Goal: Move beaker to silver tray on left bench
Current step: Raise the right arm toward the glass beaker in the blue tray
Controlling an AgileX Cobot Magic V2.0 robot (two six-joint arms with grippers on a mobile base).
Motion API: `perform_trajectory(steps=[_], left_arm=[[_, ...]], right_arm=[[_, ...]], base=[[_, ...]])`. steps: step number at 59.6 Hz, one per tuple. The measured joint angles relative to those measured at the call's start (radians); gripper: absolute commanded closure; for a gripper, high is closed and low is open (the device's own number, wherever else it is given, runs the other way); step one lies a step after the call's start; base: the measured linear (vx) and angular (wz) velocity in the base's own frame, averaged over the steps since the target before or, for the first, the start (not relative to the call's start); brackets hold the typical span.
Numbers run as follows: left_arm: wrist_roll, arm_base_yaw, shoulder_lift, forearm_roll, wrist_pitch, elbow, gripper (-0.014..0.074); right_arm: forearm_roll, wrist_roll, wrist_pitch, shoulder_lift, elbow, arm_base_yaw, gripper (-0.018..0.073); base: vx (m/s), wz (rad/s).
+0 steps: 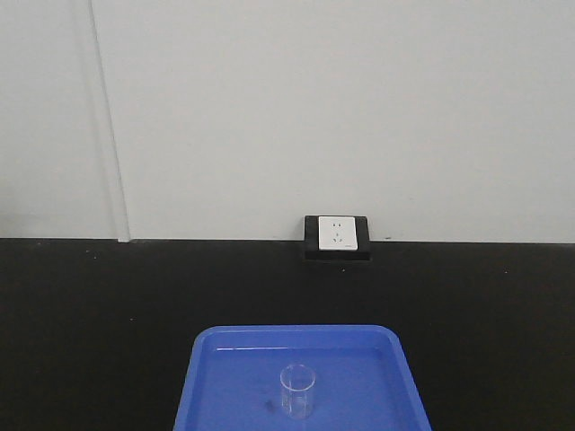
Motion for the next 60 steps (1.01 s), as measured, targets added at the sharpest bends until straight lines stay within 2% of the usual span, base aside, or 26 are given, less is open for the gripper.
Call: perform_trajectory(steps=[19, 27, 35, 43, 52, 60], left_arm=[[0.000, 0.000, 0.000, 0.000, 0.000, 0.000, 0.0595], [0.000, 0.000, 0.000, 0.000, 0.000, 0.000, 0.0595], [0.000, 0.000, 0.000, 0.000, 0.000, 0.000, 0.0595], [0.000, 0.000, 0.000, 0.000, 0.000, 0.000, 0.0595], [0.000, 0.000, 0.000, 0.000, 0.000, 0.000, 0.0595], [0.000, 0.000, 0.000, 0.000, 0.000, 0.000, 0.0595]], right_arm=[[-0.003, 0.000, -0.066, 0.000, -0.009, 0.000, 0.0571], [-0.020, -0.029, -0.125, 0.065, -0.125, 0.000, 0.0571], [-0.037, -0.088, -0.199, 0.289, -0.305, 0.000, 0.0571], [-0.039, -0.095, -0.253, 0.567, -0.450, 0.000, 0.0571], [-0.041, -0.095, -0.299, 0.836, -0.534, 0.000, 0.0568], [-0.041, -0.095, -0.360, 0.997, -0.544, 0.000, 0.0542]], base=[[0.00, 0.00], [0.00, 0.00], [0.00, 0.00], [0.00, 0.00], [0.00, 0.00], [0.00, 0.00]])
